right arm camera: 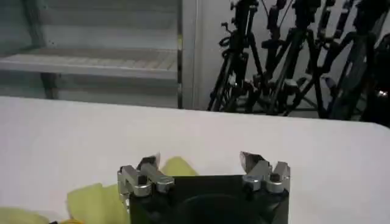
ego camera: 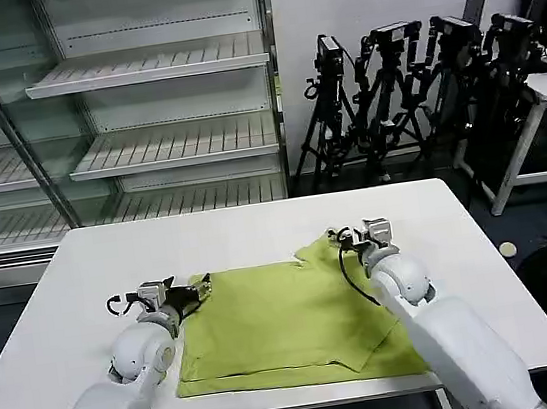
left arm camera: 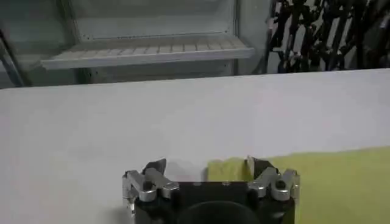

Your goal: Fold and organize the clothes.

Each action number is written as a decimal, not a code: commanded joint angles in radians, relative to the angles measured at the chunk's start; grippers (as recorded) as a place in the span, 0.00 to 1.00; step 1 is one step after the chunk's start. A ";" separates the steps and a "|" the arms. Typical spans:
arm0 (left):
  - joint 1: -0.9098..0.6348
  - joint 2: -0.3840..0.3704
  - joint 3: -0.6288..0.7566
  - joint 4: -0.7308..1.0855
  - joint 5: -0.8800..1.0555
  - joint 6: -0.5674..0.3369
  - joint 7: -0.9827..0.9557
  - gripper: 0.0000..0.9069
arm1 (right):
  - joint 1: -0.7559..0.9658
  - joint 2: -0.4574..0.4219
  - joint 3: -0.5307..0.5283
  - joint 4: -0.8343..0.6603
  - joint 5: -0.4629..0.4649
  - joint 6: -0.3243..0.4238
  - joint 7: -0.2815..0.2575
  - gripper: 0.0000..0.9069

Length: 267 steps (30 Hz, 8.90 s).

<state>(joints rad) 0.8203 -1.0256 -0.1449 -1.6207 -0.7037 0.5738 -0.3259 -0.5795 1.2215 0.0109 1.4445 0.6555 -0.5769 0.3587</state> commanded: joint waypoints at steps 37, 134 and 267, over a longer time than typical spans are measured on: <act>0.055 0.021 -0.087 -0.142 -0.111 -0.039 -0.011 0.02 | -0.069 -0.003 0.061 0.119 0.092 0.120 -0.006 0.00; 0.711 -0.200 -0.189 -0.531 0.053 -0.201 -0.070 0.16 | -1.060 -0.083 0.423 0.841 -0.170 0.227 -0.105 1.00; 0.529 -0.116 -0.300 -0.394 -0.407 -0.043 0.052 0.20 | -1.160 -0.079 0.501 0.935 -0.163 0.266 -0.066 1.00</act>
<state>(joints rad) 1.3995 -1.1004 -0.4881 -2.0799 -1.0210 0.5350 -0.2666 -1.7070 1.1418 0.4843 2.3607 0.4921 -0.3110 0.2915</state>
